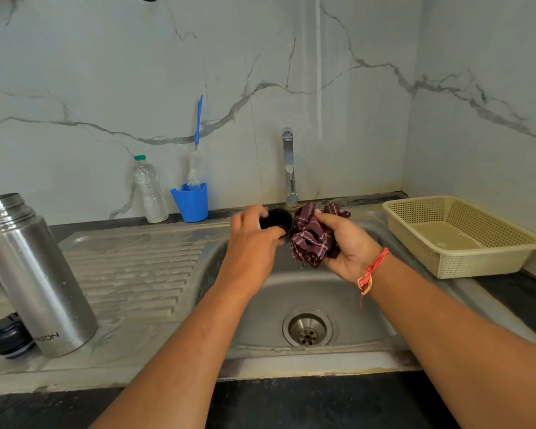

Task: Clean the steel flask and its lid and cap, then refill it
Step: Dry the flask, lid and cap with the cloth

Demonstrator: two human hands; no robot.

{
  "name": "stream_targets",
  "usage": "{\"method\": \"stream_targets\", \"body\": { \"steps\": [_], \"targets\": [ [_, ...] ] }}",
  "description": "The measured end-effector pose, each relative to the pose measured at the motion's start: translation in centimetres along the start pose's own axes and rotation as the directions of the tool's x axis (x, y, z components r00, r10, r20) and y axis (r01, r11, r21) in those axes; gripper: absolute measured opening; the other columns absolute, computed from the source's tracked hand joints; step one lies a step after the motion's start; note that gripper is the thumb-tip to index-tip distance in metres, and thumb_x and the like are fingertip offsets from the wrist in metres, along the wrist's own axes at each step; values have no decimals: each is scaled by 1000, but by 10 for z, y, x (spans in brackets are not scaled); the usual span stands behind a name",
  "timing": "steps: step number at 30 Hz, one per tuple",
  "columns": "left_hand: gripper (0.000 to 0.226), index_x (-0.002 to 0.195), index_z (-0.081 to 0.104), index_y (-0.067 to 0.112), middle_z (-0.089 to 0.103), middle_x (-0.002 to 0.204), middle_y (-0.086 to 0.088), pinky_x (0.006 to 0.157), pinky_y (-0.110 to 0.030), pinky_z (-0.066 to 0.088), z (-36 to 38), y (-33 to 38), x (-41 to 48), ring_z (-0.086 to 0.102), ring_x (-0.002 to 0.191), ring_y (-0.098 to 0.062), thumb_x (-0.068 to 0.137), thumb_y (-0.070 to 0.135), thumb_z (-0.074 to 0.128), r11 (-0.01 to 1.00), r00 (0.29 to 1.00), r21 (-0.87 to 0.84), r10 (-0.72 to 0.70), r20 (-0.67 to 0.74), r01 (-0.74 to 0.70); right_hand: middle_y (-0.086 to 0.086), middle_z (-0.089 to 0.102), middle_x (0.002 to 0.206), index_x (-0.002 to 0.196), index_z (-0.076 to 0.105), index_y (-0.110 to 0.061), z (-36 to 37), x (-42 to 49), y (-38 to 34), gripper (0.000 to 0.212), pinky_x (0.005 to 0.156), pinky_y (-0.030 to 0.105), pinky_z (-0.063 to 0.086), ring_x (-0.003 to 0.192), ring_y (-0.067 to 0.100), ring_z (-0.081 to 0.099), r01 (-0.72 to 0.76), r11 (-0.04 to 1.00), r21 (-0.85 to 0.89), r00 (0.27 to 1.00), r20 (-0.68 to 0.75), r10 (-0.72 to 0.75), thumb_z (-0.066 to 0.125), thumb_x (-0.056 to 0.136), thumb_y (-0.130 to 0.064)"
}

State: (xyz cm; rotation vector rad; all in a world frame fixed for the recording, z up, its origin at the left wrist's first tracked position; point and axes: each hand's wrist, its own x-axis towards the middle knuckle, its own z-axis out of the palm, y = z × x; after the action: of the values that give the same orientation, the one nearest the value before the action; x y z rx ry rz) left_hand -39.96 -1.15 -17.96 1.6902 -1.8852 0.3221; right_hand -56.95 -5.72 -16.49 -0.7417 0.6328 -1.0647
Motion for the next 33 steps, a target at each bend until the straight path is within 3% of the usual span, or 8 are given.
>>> {"method": "stream_targets", "body": {
  "steps": [4, 7, 9, 12, 14, 21, 27, 33],
  "targets": [
    [24, 124, 72, 18, 17, 169, -16, 123, -29, 19, -8, 6, 0, 22, 155, -33, 104, 17, 60, 970, 994, -238, -36, 101, 59, 21, 72, 115, 122, 65, 0, 4, -6, 4, 31, 79, 45, 62, 103, 34, 72, 67, 997, -40, 994, 91, -63, 67, 95, -16],
    [29, 129, 71, 15, 35, 161, -12, 118, -19, 20, -9, 10, -3, 37, 147, -26, 101, 16, 65, 956, 999, -293, 4, 51, 11, 22, 71, 116, 124, 65, 0, 3, -7, 3, 36, 77, 44, 62, 105, 36, 71, 87, 994, -65, 989, 125, -78, 71, 91, -12],
    [30, 127, 71, 18, 50, 144, -1, 120, -30, 37, -7, 8, -3, 48, 133, -15, 97, 14, 71, 917, 999, -398, 20, -33, -31, 23, 71, 116, 124, 65, 0, 2, -6, 1, 36, 77, 43, 62, 103, 36, 71, 81, 995, -64, 990, 120, -73, 71, 90, -10],
    [62, 139, 52, 32, 57, 130, 20, 111, -36, 48, -5, 6, -3, 55, 126, -3, 88, 12, 80, 772, 993, -635, -94, -78, 24, 25, 70, 118, 126, 64, 2, 2, -3, 2, 39, 76, 41, 62, 100, 34, 71, 73, 996, -44, 994, 90, -69, 71, 89, -7],
    [78, 145, 41, 30, 60, 132, 15, 111, -30, 46, -4, 9, -3, 57, 126, -3, 82, 17, 87, 650, 969, -744, -245, -15, 152, 25, 69, 120, 127, 64, 3, 2, -1, 3, 39, 74, 39, 62, 97, 32, 72, 58, 998, -38, 995, 84, -55, 70, 90, -6],
    [59, 120, 66, 34, 71, 117, 6, 103, -41, 56, -6, -2, 1, 67, 112, -11, 71, 16, 93, 377, 928, -898, -365, 80, 226, 18, 73, 99, 119, 68, 1, 1, 1, 1, 30, 64, 42, 62, 77, 27, 73, 99, 994, -56, 994, 41, -97, 70, 90, -6],
    [70, 130, 54, 29, 67, 122, 4, 83, -23, 56, -6, -6, 0, 68, 106, -10, 72, 23, 93, 422, 938, -873, -329, 107, 247, 19, 74, 107, 119, 66, -3, 1, 1, -2, 35, 84, 51, 60, 96, 35, 73, 340, 905, -255, 940, 68, -334, 77, 86, -6],
    [58, 132, 55, 35, 70, 118, 1, 70, -30, 50, -5, 3, 0, 65, 97, -13, 82, 59, 71, 369, 941, -898, -317, 121, 240, 18, 74, 95, 116, 68, 0, 5, -9, 2, 31, 71, 41, 61, 83, 30, 73, 226, 919, -324, 971, 146, -187, 75, 87, -9]
  ]
}}
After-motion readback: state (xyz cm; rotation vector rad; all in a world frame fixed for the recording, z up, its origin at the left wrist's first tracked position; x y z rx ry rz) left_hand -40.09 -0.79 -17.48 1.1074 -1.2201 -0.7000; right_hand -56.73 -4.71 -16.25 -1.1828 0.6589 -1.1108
